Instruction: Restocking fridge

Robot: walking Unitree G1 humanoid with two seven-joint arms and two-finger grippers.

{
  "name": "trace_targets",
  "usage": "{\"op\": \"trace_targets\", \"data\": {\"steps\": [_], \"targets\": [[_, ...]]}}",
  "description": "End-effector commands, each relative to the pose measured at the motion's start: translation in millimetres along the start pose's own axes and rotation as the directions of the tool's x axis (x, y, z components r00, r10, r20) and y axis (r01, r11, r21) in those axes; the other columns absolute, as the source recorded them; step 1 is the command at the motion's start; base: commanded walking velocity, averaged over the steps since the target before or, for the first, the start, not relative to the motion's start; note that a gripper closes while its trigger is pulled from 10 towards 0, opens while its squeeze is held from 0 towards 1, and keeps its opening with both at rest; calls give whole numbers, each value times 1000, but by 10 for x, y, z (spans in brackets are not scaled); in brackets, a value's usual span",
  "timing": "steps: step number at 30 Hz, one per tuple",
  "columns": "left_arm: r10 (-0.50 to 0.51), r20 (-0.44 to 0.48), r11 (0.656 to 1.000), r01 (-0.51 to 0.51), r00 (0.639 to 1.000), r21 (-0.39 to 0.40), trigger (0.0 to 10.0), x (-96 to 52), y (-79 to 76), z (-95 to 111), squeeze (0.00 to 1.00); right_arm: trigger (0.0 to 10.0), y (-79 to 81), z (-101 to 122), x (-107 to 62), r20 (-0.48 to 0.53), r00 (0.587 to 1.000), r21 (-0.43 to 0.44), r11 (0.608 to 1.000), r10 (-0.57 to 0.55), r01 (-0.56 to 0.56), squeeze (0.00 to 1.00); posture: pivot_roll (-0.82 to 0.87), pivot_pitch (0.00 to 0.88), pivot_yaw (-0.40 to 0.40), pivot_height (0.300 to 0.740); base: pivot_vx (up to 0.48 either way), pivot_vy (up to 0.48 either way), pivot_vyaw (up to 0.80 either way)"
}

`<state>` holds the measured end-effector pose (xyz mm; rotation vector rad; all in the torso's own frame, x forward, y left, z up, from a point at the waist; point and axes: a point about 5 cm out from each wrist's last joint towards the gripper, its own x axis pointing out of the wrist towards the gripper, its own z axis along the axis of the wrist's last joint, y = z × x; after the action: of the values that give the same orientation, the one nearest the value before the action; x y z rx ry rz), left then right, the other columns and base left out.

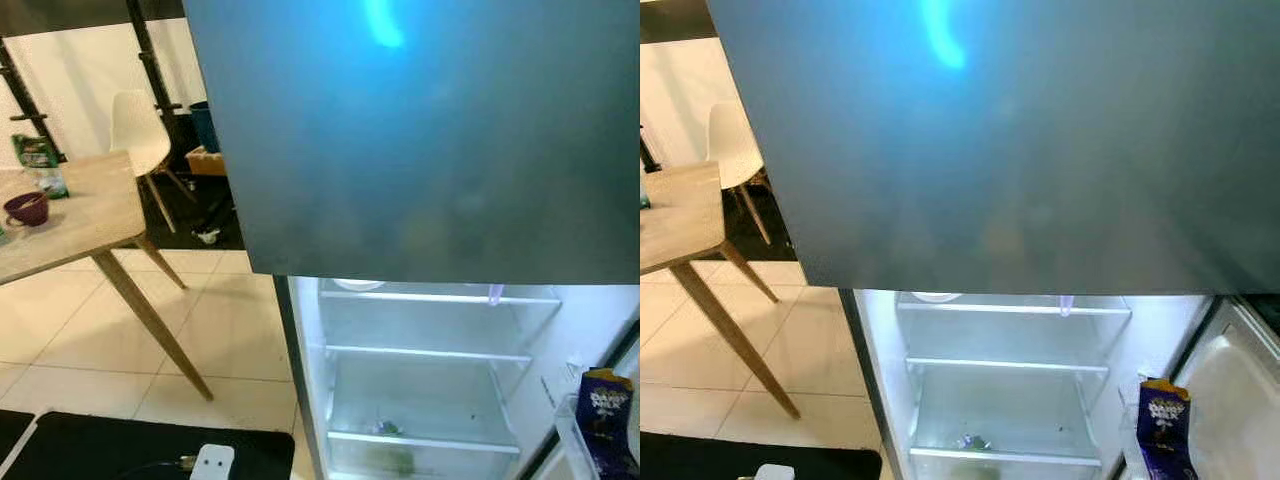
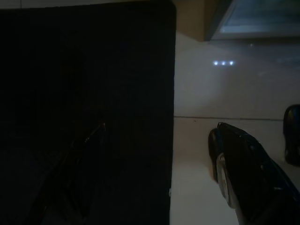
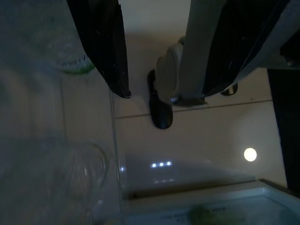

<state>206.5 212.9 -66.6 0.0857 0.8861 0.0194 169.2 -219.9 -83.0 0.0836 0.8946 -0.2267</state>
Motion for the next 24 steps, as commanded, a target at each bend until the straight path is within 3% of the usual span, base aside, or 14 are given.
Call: {"op": "trace_targets", "data": {"steps": [1,24], "targets": [[19,-8,1000,-19,1000,6,10000,-14,75,-34,0,10000,7,-104,-23,-31,1000,21,1000,2,-1,0,-101,114,79,721,0,0,-800],[17,-9,999,-17,1000,37,10000,-13,94,-22,0,10000,54,-117,-17,-48,999,36,999,12,-10,0,-91,123,86,721,0,0,-800]]}}
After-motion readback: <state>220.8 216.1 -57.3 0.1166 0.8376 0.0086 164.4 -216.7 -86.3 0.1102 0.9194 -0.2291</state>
